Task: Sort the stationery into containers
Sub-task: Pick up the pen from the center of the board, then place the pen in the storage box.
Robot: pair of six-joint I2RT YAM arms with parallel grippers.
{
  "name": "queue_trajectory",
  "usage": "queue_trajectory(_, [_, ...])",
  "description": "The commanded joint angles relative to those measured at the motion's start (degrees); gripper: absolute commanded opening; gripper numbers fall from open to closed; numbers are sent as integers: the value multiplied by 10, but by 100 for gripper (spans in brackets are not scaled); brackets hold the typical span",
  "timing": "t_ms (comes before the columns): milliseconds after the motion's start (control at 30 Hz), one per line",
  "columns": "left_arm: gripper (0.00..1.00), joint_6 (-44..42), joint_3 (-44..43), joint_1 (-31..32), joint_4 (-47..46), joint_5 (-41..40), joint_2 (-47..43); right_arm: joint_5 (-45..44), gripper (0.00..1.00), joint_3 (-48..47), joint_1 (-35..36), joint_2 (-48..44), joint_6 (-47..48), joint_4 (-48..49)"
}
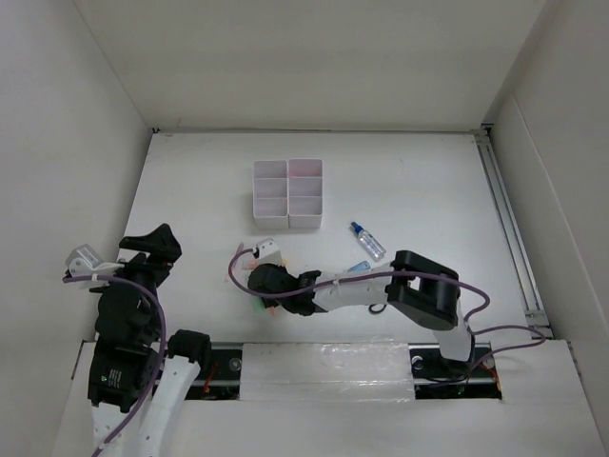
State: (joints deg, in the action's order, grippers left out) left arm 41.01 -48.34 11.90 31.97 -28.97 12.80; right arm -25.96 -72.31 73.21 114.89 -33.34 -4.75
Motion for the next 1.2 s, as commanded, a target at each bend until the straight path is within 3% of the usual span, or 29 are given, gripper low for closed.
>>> queue_trajectory(0, [100,-3,2,2,-19,-6,-8,-22,42,-38,4,16,-11,-27])
queue_trajectory(167, [100,2,2,2,-13,-13,-8,-44,17,-55,10,33,-22,-71])
queue_trajectory(267, [100,2,2,2,-7,-18,-14,-44,9,-42,10,33,-28,-76])
queue_trajectory(300, [100,2,2,2,-7,-18,-14,-49,0,-42,10,33,-28,-76])
queue_trajectory(467, [100,2,2,2,-7,-18,-14,-54,0,-18,10,-14,-23,-90])
queue_trajectory(600, [100,2,2,2,-7,-18,-14,-66,0,-3,10,-91,40,-62])
queue_trajectory(700, [100,2,2,2,-7,-18,-8,-36,0,12,-31,-147,126,-12])
queue_trajectory(867, [100,2,2,2,-7,-18,-8,131,0,41,-152,-238,248,110])
queue_trajectory(900, [100,2,2,2,-7,-18,-8,211,0,41,-202,-244,265,140])
queue_trajectory(1000, [100,2,2,2,-12,-18,-8,340,0,41,-276,-250,352,216])
queue_trajectory(1033, [100,2,2,2,-12,-18,-8,433,0,13,-322,-239,374,250])
queue_trajectory(1167, [100,-3,7,2,-17,-13,-15,631,0,-110,-409,-152,428,253])
